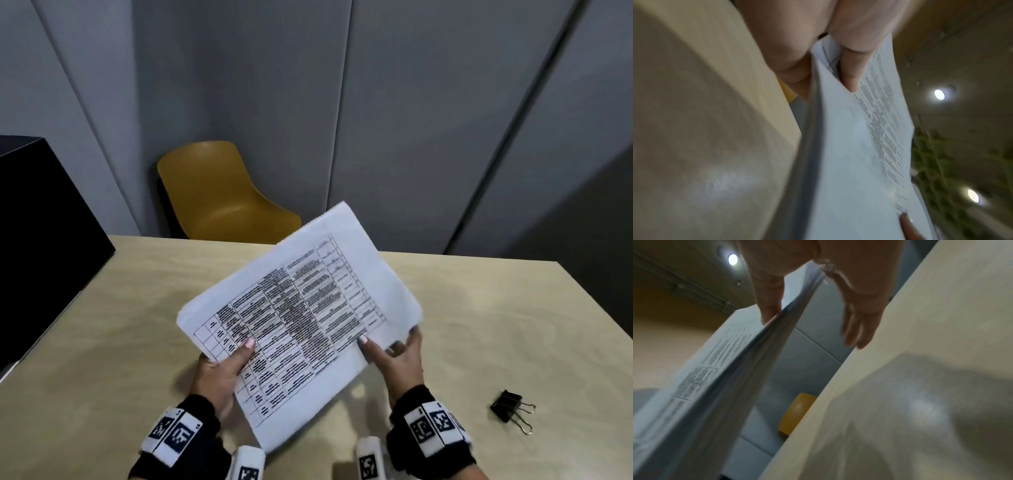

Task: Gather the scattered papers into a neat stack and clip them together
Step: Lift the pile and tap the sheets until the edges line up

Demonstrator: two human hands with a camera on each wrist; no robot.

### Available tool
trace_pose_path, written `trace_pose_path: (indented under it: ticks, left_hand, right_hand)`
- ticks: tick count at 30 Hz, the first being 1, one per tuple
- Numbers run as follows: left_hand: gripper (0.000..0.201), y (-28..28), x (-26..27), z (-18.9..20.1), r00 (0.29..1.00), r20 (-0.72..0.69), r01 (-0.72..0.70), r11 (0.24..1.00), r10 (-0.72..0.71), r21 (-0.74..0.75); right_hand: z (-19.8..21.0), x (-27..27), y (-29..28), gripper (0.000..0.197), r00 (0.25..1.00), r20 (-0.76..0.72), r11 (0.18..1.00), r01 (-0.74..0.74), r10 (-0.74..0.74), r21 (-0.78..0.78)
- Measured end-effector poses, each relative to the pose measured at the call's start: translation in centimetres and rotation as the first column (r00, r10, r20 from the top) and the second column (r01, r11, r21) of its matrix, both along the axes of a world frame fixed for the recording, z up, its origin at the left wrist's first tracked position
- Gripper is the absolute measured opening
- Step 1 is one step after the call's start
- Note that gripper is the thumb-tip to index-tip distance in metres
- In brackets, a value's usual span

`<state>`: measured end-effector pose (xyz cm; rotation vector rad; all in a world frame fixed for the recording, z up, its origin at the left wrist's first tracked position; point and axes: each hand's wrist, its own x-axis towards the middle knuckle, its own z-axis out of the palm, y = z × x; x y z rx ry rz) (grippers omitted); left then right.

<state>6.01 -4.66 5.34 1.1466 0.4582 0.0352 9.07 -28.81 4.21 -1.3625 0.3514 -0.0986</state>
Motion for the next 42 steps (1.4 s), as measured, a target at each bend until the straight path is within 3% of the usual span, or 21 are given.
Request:
trace_pose_path:
  ticks: [3,6,10,11,13,14,15,18,19,22,25,27,30,31,33,34,38,40,42]
  left_hand:
    - [0.032,-0.6,-0.5,0.2,0.998,0.02,0.056,0.991,-0.053,-0.124]
    - [0.033,0.3,-0.7,0.2,0.996,0.032,0.085,0.982,-0.08,-0.167]
    - [0.033,4.0,0.0,1.3,0.981,0.154,0.149,0.973,-0.122,-0.178]
    - [0.041,4.7,0.2,1.8,0.968,0.195,0.188,0.973,-0.16,-0.133]
    - [0.08,4.8,0.8,3.0,0.931,0.224,0.276,0.958,-0.287,0.081]
    - [0.087,4.4,1.1,3.6,0.92,0.224,0.288,0.942,-0.322,0.171]
    - [0.083,3.8,1.4,4.1,0.912,0.234,0.284,0.931,-0.336,0.229]
    - [0.047,2.7,2.1,5.4,0.914,0.284,0.227,0.945,-0.29,0.235]
    - [0.044,2.7,2.3,5.6,0.911,0.295,0.219,0.944,-0.289,0.248]
    - [0.062,2.7,2.6,5.8,0.905,0.297,0.203,0.922,-0.305,0.329]
    - [0.033,2.2,2.9,5.9,0.88,0.349,0.179,0.905,-0.324,0.387]
    - [0.021,1.9,3.1,5.9,0.874,0.363,0.141,0.883,-0.323,0.448]
    - [0.025,1.4,3.1,4.9,0.888,0.356,0.026,0.803,-0.293,0.596]
    - [0.015,1.2,3.0,4.4,0.905,0.336,-0.005,0.783,-0.261,0.622]
    - [0.023,0.8,2.7,3.3,0.926,0.318,-0.052,0.767,-0.202,0.639]
    - [0.026,0.4,2.4,2.9,0.929,0.311,-0.049,0.767,-0.2,0.64]
    - [0.036,-0.8,2.0,2.9,0.912,0.344,-0.01,0.823,-0.226,0.567]
    - [0.031,-1.2,2.3,3.4,0.902,0.373,-0.04,0.817,-0.218,0.575]
    - [0.019,-1.5,2.6,4.0,0.893,0.399,-0.111,0.758,-0.207,0.643]
  right_hand:
    - [1.5,-0.2,1.7,0.043,0.983,0.043,0.935,-0.185,0.181,0.304]
    - [2.4,0.7,1.7,0.029,0.98,0.113,0.895,-0.198,0.166,0.4]
    - [3.7,1.3,-0.2,0.037,0.969,0.201,0.979,-0.166,0.141,0.116]
    - [3.8,1.4,-0.5,0.039,0.959,0.229,0.978,-0.19,0.167,0.082]
    - [4.3,1.2,-0.5,0.045,0.928,0.27,0.963,-0.27,0.255,0.019]
    - [4.6,1.1,-0.3,0.045,0.912,0.292,0.954,-0.299,0.289,-0.011]
    - [4.8,1.1,-0.2,0.046,0.896,0.315,0.947,-0.319,0.314,-0.037]
    - [5.3,1.4,-0.3,0.054,0.885,0.335,0.945,-0.323,0.324,-0.058]
    - [5.3,1.5,-0.5,0.056,0.881,0.345,0.944,-0.325,0.323,-0.052]
    - [5.7,1.5,-1.0,0.053,0.883,0.347,0.947,-0.317,0.317,-0.058]
    - [5.9,1.3,-1.3,0.04,0.892,0.346,0.956,-0.287,0.292,-0.068]
    - [5.9,1.3,-1.2,0.042,0.893,0.357,0.962,-0.263,0.274,-0.08]
    - [5.3,1.5,-0.9,0.054,0.901,0.361,0.97,-0.214,0.241,-0.114]
    - [4.9,1.5,-0.7,0.054,0.905,0.351,0.969,-0.201,0.239,-0.142]
    - [4.2,1.4,-0.1,0.037,0.915,0.332,0.967,-0.177,0.23,-0.182]
    - [3.7,1.1,0.1,0.031,0.921,0.32,0.968,-0.167,0.222,-0.189]
    - [2.7,0.5,-0.1,0.05,0.924,0.348,0.979,-0.107,0.161,-0.171]
    - [3.2,0.6,0.0,0.04,0.917,0.368,0.98,-0.091,0.152,-0.177]
    - [3.8,0.7,0.5,0.026,0.91,0.392,0.982,-0.072,0.137,-0.177]
